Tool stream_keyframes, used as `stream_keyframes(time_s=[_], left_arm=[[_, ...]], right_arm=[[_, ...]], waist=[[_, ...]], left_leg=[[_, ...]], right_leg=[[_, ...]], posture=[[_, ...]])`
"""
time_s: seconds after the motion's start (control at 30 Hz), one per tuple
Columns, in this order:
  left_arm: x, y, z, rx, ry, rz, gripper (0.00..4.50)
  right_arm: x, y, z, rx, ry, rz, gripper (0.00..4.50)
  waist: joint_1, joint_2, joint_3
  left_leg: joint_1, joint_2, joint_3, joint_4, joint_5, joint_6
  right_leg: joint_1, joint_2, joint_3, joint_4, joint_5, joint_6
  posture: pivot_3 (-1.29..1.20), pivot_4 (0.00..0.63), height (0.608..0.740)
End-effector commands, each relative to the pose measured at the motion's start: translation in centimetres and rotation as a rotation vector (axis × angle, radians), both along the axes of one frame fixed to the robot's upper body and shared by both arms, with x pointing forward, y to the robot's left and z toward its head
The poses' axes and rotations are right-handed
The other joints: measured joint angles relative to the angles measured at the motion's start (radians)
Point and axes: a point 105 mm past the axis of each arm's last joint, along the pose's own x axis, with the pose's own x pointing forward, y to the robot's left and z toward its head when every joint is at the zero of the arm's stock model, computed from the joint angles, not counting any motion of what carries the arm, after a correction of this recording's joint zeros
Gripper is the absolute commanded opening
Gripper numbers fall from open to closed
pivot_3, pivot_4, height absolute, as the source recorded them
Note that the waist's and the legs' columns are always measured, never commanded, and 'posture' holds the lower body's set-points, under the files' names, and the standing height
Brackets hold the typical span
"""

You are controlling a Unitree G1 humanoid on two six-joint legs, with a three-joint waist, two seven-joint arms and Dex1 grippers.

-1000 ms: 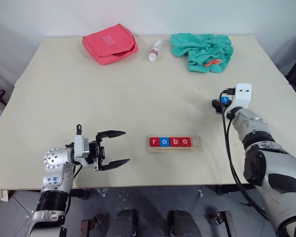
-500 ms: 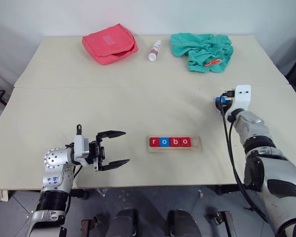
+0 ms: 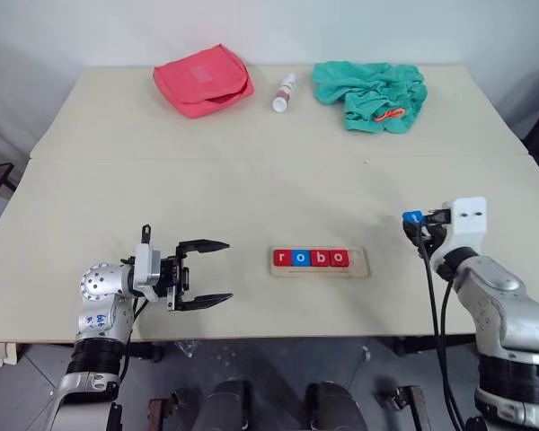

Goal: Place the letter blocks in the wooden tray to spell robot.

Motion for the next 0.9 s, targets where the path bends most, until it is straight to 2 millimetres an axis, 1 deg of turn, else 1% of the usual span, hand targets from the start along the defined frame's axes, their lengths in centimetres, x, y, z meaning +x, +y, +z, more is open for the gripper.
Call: stream_keyframes(time_s=[0.03, 0.13, 0.3, 0.63, 0.9], left_arm=[[0.0, 0.3, 0.4, -0.009, -0.016, -0.006, 4.50], [0.0, 0.1, 0.4, -0.011, -0.015, -0.010, 4.50], [0.1, 0.0, 0.5, -0.015, -0.017, -0.010, 4.50], [-0.3, 0.2, 0.5, -0.016, -0.016, -0.002, 4.50], [-0.2, 0.2, 0.6, -0.018, -0.017, -0.001, 4.50]], right_arm=[[-2.0, 0.5, 0.0, 0.036, 0.002, -0.032, 1.46], [-2.6, 0.8, -0.7, 0.050, 0.025, -0.050, 1.46], [-2.6, 0.7, -1.1, 0.057, 0.034, -0.067, 1.46], [-2.8, -0.3, -1.4, 0.043, 0.042, -0.084, 1.46], [-2.7, -0.1, -1.6, 0.042, 0.042, -0.083, 1.46]], waist=[[0.002, 0.000, 0.000], [0.005, 0.000, 0.000], [0.003, 0.000, 0.000], [0.003, 0.000, 0.000], [0.003, 0.000, 0.000]], left_leg=[[0.000, 0.000, 0.000, 0.000, 0.000, 0.000], [0.000, -0.001, 0.001, 0.001, 0.000, 0.000], [0.001, -0.001, 0.001, 0.000, 0.000, 0.000], [0.001, -0.001, 0.001, 0.000, 0.000, 0.000], [0.001, -0.001, 0.001, 0.000, 0.000, 0.000]], right_leg=[[0.000, 0.000, 0.001, 0.000, 0.000, 0.000], [0.000, 0.000, 0.002, 0.000, 0.000, 0.000], [0.000, 0.000, 0.002, 0.000, 0.000, 0.000], [0.000, 0.000, 0.002, 0.001, 0.000, 0.000], [0.000, 0.000, 0.002, 0.001, 0.000, 0.000]], posture=[[0.00, 0.150, 0.740], [0.00, 0.150, 0.740], [0.00, 0.150, 0.740], [0.00, 0.150, 0.740], [0.00, 0.150, 0.740]])
